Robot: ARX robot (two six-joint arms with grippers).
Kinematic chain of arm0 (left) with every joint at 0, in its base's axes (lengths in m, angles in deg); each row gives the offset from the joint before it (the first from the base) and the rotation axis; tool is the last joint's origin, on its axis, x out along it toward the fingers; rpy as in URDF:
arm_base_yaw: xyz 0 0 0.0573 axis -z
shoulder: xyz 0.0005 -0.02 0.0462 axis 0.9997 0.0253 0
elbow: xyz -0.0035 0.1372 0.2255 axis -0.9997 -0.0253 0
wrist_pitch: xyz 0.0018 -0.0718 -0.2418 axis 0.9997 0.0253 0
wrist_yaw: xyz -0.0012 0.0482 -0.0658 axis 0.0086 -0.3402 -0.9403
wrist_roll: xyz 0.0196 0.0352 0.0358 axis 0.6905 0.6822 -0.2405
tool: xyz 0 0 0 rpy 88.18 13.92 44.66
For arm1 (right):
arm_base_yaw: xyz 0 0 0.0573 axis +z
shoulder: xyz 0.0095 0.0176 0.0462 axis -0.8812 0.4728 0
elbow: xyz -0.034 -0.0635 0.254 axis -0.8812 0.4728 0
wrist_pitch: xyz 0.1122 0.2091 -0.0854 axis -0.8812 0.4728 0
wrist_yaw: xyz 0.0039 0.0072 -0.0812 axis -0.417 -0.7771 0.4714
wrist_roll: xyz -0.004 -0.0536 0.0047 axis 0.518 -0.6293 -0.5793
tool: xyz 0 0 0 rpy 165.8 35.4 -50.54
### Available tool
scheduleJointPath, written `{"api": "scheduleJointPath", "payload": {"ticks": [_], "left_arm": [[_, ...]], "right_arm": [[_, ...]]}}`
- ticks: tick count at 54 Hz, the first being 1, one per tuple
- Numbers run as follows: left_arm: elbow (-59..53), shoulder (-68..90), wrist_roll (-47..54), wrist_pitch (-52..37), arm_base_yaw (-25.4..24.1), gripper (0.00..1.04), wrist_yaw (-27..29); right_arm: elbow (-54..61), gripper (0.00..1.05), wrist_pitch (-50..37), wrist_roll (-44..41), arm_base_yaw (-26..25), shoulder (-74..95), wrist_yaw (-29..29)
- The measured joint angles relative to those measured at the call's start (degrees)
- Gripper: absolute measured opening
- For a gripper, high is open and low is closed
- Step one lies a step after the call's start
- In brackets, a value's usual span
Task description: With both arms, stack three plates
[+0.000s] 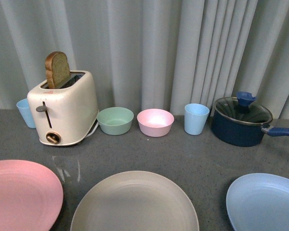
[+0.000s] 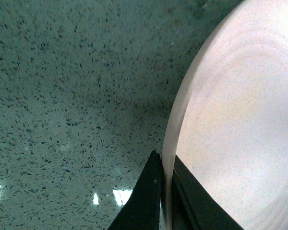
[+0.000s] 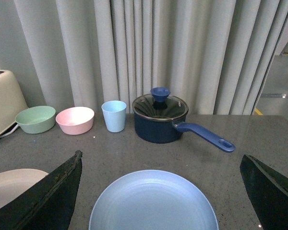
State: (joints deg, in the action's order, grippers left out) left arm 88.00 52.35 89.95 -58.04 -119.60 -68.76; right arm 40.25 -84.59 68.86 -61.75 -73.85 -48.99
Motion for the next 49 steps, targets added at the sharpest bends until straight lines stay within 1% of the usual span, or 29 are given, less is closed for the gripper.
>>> {"api": "scheduleJointPath", "payload": {"ticks": [11,14,19,25,32,39,43,46,49], "left_arm": [[2.78,-4.42,-3.32,2.01,-0.74,0.04,-4.57],[1.75,-6.1,-3.32,2.01,-0.11,0.04,-5.01],[-2.12,-9.68,-4.15,1.27,2.51,0.04,-6.56],[-7.37,-13.7,-7.1,-1.16,7.91,0.04,-7.96],[-12.57,-18.05,-12.94,-5.77,16.52,0.04,-6.71],[-16.59,-20.55,-18.27,-9.68,26.16,0.04,-2.01],[-17.88,-20.61,-20.13,-11.52,30.05,0.04,1.18],[-18.86,-20.13,-21.62,-13.31,33.35,0.04,4.76],[-19.1,-19.32,-22.93,-14.38,35.47,0.04,7.58]], "right_arm": [[0.0,0.97,0.0,0.0,0.0,0.0,0.0],[0.0,0.97,0.0,0.0,0.0,0.0,0.0],[0.0,0.97,0.0,0.0,0.0,0.0,0.0],[0.0,0.97,0.0,0.0,0.0,0.0,0.0],[0.0,0.97,0.0,0.0,0.0,0.0,0.0],[0.0,0.97,0.0,0.0,0.0,0.0,0.0],[0.0,0.97,0.0,0.0,0.0,0.0,0.0],[0.0,0.97,0.0,0.0,0.0,0.0,0.0],[0.0,0.97,0.0,0.0,0.0,0.0,0.0]]}}
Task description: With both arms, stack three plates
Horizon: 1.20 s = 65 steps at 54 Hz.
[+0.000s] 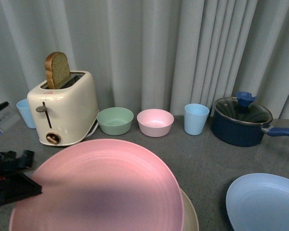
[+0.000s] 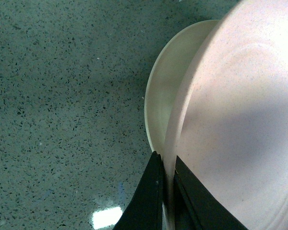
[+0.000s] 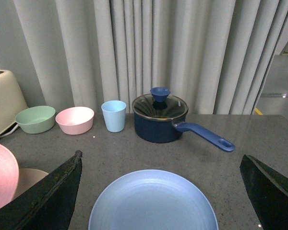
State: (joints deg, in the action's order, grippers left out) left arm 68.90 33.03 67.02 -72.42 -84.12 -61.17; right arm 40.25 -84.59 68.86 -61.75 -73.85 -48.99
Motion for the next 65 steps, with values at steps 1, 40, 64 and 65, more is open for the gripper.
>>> {"api": "scheduleJointPath", "payload": {"ticks": [1,40,64,65], "left_arm": [[-0.02,0.2,-0.26,-0.2,0.37,0.04,0.48],[3.23,9.79,-11.78,-3.52,11.45,0.04,8.81],[7.26,14.01,-11.87,-3.48,9.57,0.04,9.68],[7.32,14.12,-11.82,-3.48,9.42,0.04,9.7]], "right_arm": [[0.0,0.97,0.0,0.0,0.0,0.0,0.0],[0.0,0.97,0.0,0.0,0.0,0.0,0.0],[0.0,0.97,0.0,0.0,0.0,0.0,0.0],[0.0,0.97,0.0,0.0,0.0,0.0,0.0]]}}
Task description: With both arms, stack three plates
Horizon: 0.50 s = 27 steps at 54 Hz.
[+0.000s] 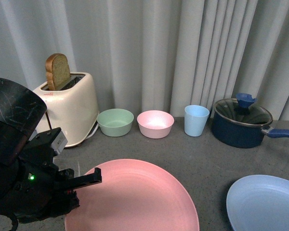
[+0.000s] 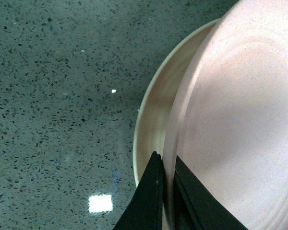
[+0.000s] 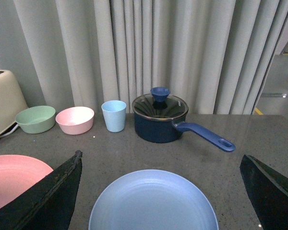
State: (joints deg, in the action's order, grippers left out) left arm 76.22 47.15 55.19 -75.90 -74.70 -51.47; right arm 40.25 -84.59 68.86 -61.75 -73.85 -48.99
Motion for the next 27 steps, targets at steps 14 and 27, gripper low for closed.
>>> {"api": "scheduleJointPath", "payload": {"ticks": [14,27], "left_arm": [[-0.02,-0.35,1.49,1.57,-1.46,0.19,-0.63],[-6.62,-17.68,4.07,1.2,-6.54,0.63,-7.78]], "right_arm": [[0.0,0.97,0.0,0.0,0.0,0.0,0.0],[0.0,0.97,0.0,0.0,0.0,0.0,0.0]]}}
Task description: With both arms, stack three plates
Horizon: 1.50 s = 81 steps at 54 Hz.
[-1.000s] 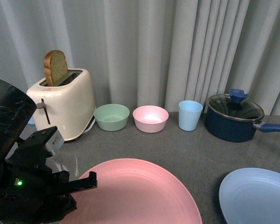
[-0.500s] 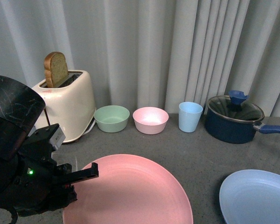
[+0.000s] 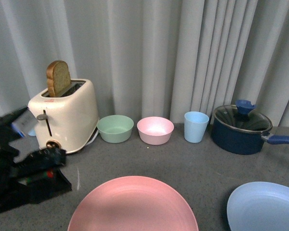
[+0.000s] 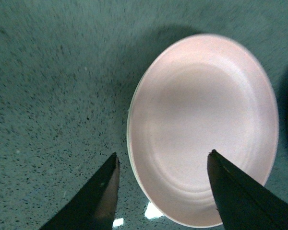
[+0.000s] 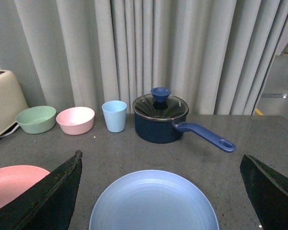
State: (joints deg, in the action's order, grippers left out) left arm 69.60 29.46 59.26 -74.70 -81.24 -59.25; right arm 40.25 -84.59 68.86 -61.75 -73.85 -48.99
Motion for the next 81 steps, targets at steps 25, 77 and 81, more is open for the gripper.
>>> {"api": "scheduleJointPath", "payload": {"ticks": [25,77,81], "left_arm": [[-21.99,-25.16,12.13,-35.58,-1.53,0.72,18.69],[-39.45,-60.13,17.81,-25.94,-7.21,0.04,14.23],[-39.45,-62.82,17.81,-23.63,-7.21,0.04,14.21]], "right_arm": [[0.0,0.97,0.0,0.0,0.0,0.0,0.02],[0.0,0.97,0.0,0.0,0.0,0.0,-0.02],[0.0,0.97,0.0,0.0,0.0,0.0,0.0]]}}
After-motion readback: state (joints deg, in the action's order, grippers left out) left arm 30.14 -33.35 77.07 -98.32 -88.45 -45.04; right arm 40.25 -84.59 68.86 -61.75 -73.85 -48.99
